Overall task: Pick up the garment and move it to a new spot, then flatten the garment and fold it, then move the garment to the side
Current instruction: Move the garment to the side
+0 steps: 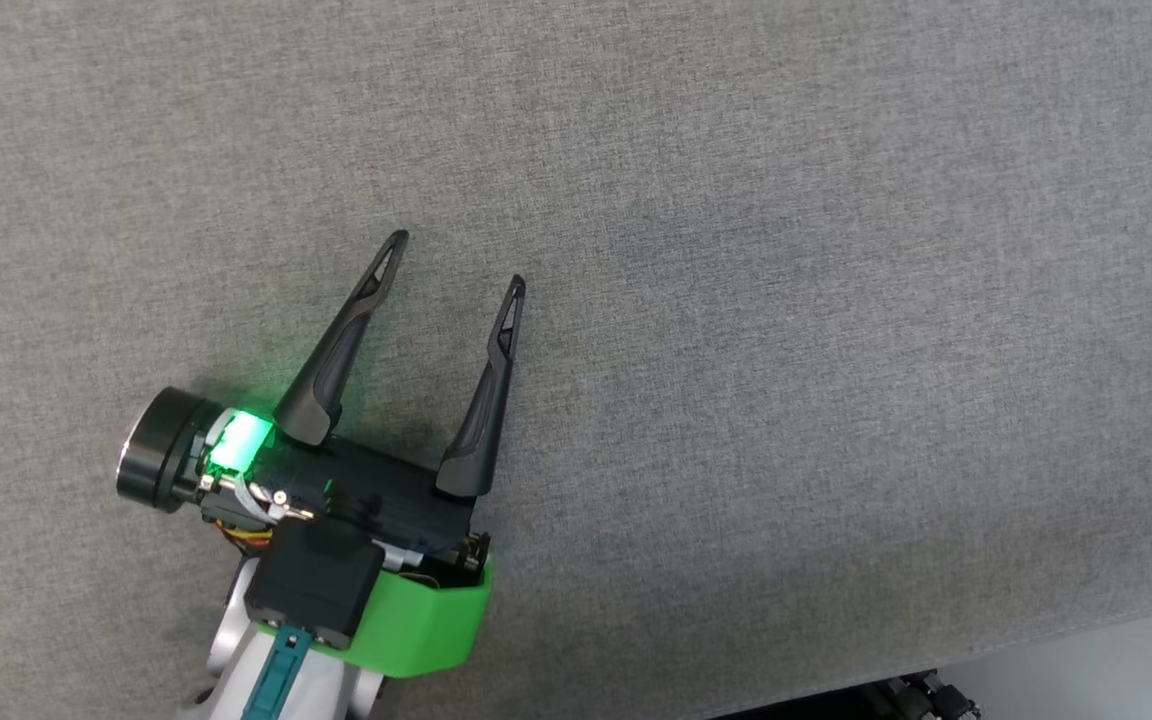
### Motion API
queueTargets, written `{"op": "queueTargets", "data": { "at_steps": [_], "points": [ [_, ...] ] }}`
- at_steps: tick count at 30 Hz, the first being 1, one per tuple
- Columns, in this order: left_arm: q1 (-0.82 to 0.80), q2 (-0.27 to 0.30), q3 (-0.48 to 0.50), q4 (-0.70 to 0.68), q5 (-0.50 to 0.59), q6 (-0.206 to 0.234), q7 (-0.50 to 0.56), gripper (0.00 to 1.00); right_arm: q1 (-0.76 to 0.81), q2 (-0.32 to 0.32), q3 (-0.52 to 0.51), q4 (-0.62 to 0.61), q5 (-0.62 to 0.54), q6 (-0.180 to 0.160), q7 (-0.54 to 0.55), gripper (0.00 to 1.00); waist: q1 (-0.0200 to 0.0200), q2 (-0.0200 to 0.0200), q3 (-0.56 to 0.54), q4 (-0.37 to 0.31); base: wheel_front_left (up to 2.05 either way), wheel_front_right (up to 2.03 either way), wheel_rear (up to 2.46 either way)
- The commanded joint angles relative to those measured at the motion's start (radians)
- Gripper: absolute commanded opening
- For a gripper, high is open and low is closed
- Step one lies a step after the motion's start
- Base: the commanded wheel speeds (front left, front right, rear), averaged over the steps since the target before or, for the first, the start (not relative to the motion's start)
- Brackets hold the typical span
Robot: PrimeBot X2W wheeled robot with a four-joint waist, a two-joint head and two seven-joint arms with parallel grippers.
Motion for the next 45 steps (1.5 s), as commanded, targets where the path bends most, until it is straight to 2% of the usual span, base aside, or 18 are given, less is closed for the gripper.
{"op": "queueTargets", "data": {
  "at_steps": [1,7,10,21,27,31,36,45],
  "points": [
    [-0.012,0.008,0.001,0.0,-0.011,0.0,0.0,1.0,-0.029,0.006,-0.007,0.009,-0.025,-0.002,-0.012,1.0,-0.0001,-0.0001,0.006,-0.007,0.0,0.0,0.0],
    [-0.02,-0.01,-0.01,0.019,-0.035,0.004,0.0,1.0,-0.085,0.098,-0.06,0.023,-0.177,-0.002,-0.027,1.0,-0.0001,-0.0001,-0.052,0.018,0.0,0.0,0.0],
    [-0.003,-0.02,-0.01,0.036,-0.058,0.012,0.0,1.0,-0.022,0.171,-0.088,-0.019,-0.217,-0.002,-0.027,1.0,-0.0001,-0.0001,-0.108,0.037,0.0,0.0,0.0],
    [0.138,-0.045,0.056,0.12,-0.163,0.064,0.0,1.0,0.404,0.479,-0.274,-0.322,-0.319,-0.002,-0.027,1.0,-0.0001,-0.0001,-0.389,0.103,0.0,0.0,0.0],
    [0.192,-0.061,0.117,0.17,-0.213,0.081,0.0,1.0,0.625,0.646,-0.32,-0.486,-0.415,-0.002,-0.027,1.0,-0.0001,-0.0001,-0.486,0.114,0.0,0.0,0.0],
    [0.207,-0.064,0.144,0.236,-0.216,0.073,0.0,1.0,0.727,0.741,-0.346,-0.577,-0.458,-0.002,-0.027,1.0,-0.0001,-0.0001,-0.547,0.111,0.0,0.0,0.0],
    [0.237,-0.068,0.168,0.288,-0.206,0.061,0.0,1.0,0.834,0.812,-0.359,-0.677,-0.484,-0.002,-0.027,1.0,-0.0001,-0.0001,-0.623,0.11,0.0,0.0,0.0],
    [0.336,-0.071,0.19,0.321,-0.185,0.035,0.0,1.0,1.008,0.851,-0.328,-0.783,-0.503,-0.002,-0.027,1.0,-0.0001,-0.0001,-0.754,0.118,0.0,0.0,0.0]
  ]
}}
